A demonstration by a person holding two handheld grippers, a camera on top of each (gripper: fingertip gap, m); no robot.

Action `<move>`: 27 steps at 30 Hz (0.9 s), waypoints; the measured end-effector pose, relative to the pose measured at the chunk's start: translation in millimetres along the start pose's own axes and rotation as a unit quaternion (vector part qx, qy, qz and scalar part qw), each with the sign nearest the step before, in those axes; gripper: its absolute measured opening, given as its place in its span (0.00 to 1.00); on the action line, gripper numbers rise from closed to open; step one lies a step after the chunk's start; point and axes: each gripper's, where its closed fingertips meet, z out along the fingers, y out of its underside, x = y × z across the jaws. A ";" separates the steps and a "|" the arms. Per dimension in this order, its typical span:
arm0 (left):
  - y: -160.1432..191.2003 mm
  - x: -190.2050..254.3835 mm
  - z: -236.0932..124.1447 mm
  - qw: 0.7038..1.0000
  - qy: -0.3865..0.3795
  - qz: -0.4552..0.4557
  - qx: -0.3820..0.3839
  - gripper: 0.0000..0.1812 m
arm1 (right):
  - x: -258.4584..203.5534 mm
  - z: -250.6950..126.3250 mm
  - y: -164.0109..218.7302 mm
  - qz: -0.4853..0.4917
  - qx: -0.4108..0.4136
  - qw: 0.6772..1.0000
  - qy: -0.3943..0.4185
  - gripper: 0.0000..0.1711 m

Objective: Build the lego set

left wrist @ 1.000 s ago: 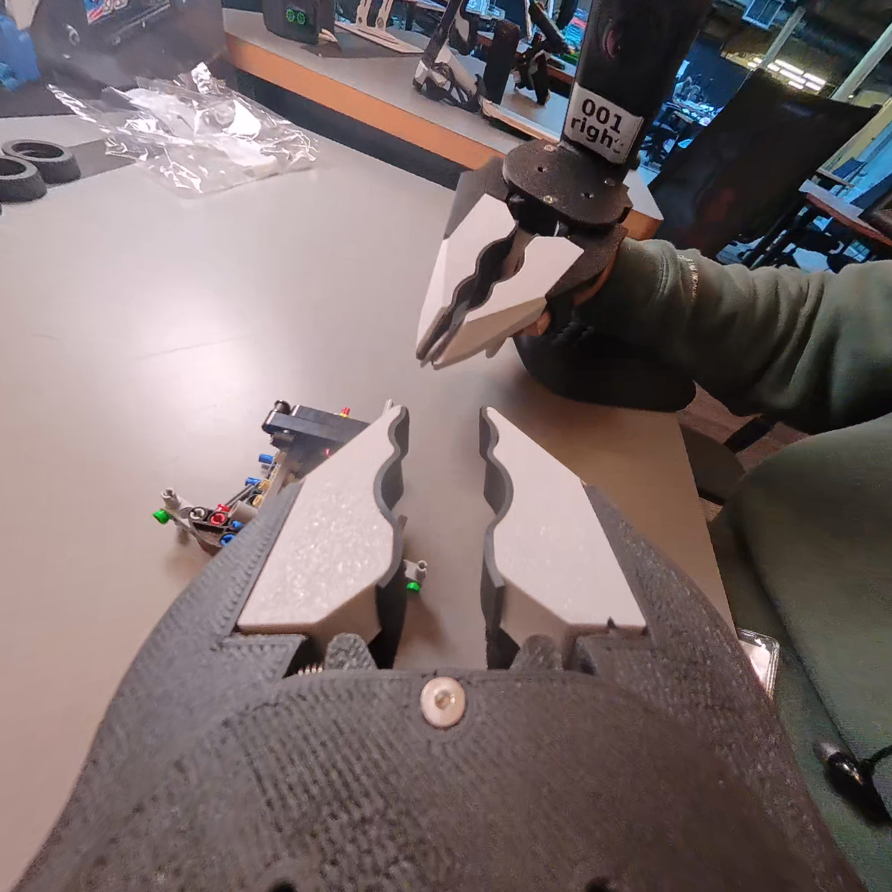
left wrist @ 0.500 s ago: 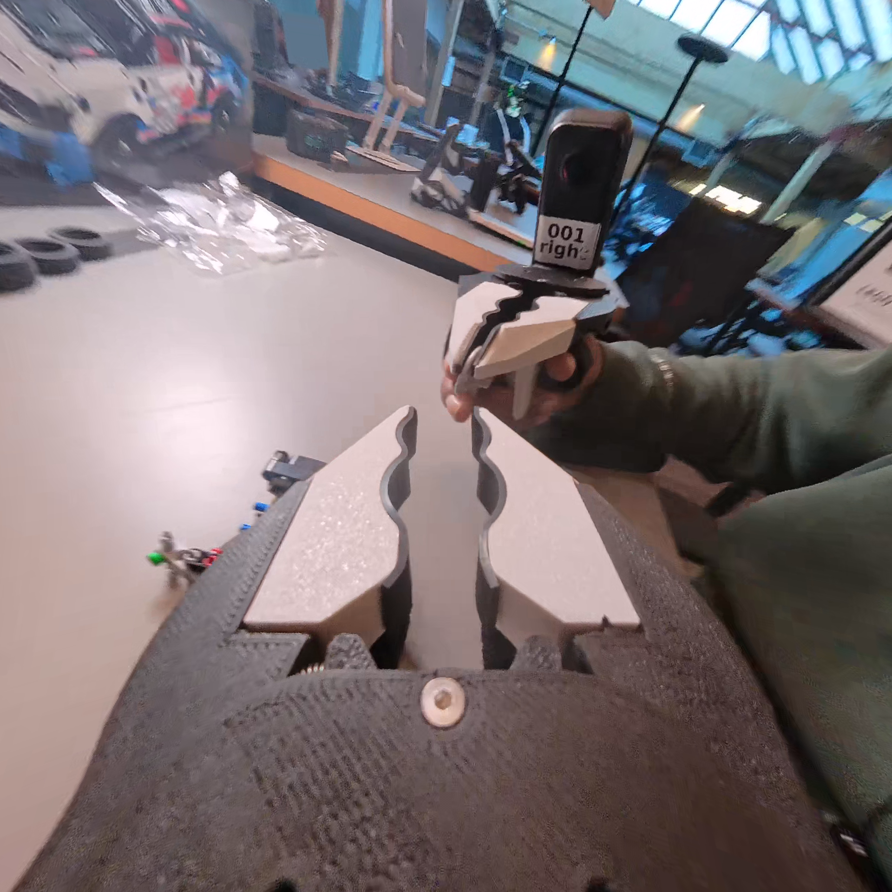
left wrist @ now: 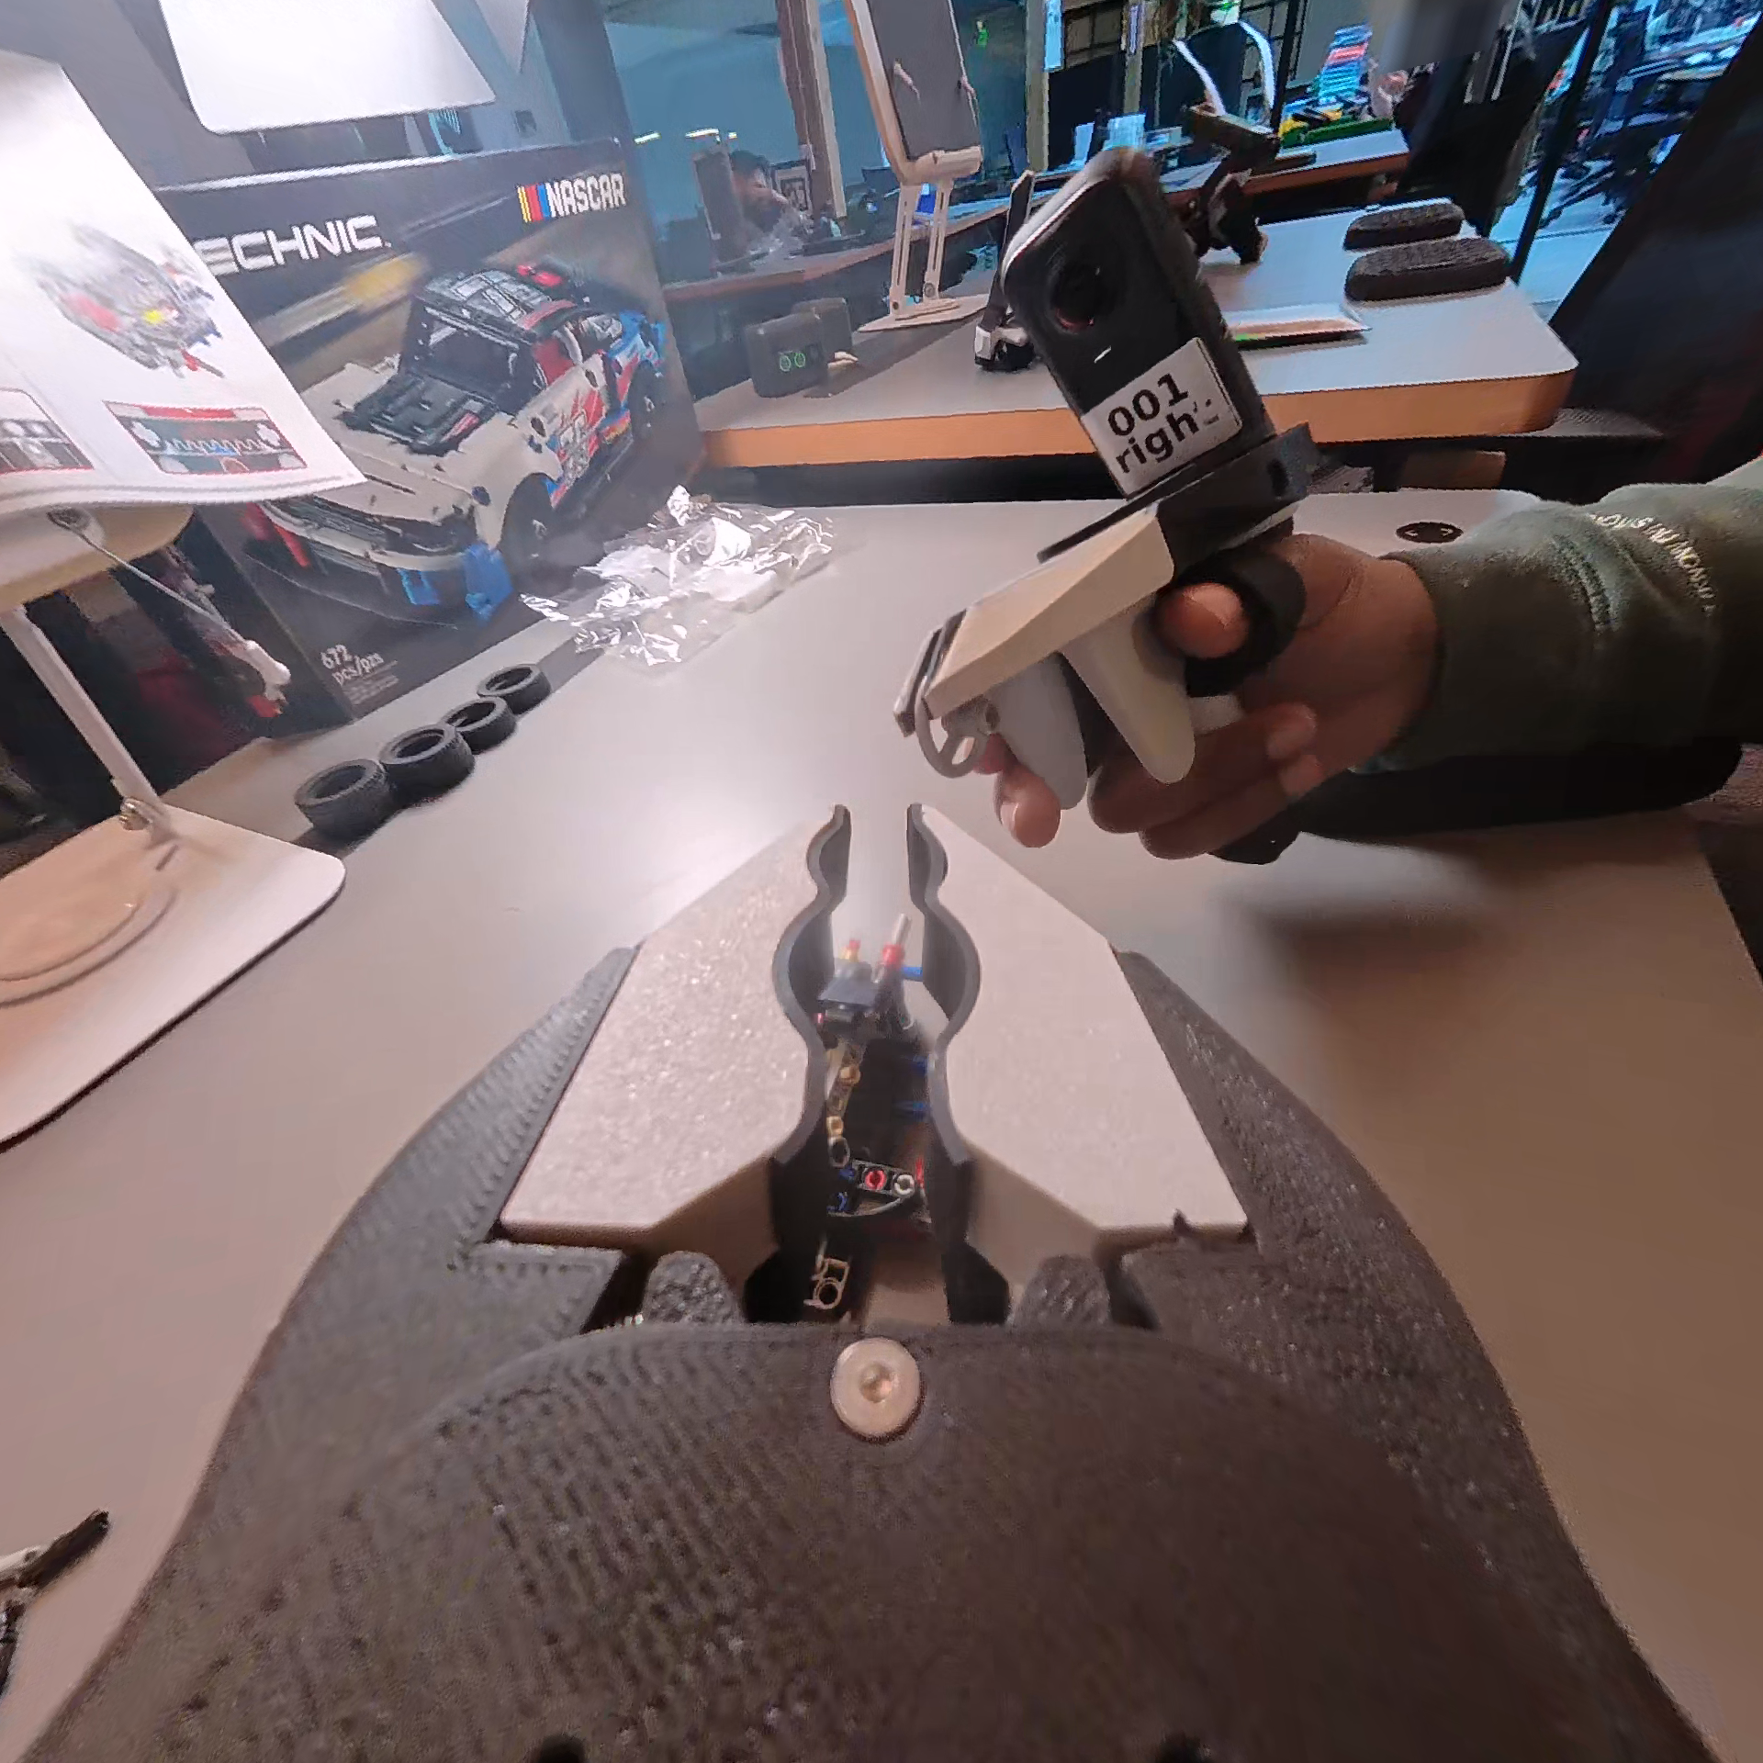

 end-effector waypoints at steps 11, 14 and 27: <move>-13.2 9.5 3.2 0.995 -0.039 0.091 -0.002 0.04 | 22.7 2.2 -1.6 0.075 0.036 0.994 0.065 0.02; -12.3 5.7 5.3 0.992 -0.062 0.110 -0.011 0.04 | 24.8 6.6 -0.8 0.097 0.050 0.991 0.083 0.01; -18.1 -11.7 3.7 0.986 -0.112 0.123 -0.008 0.00 | 29.1 16.8 -10.8 0.129 0.098 0.977 0.138 0.01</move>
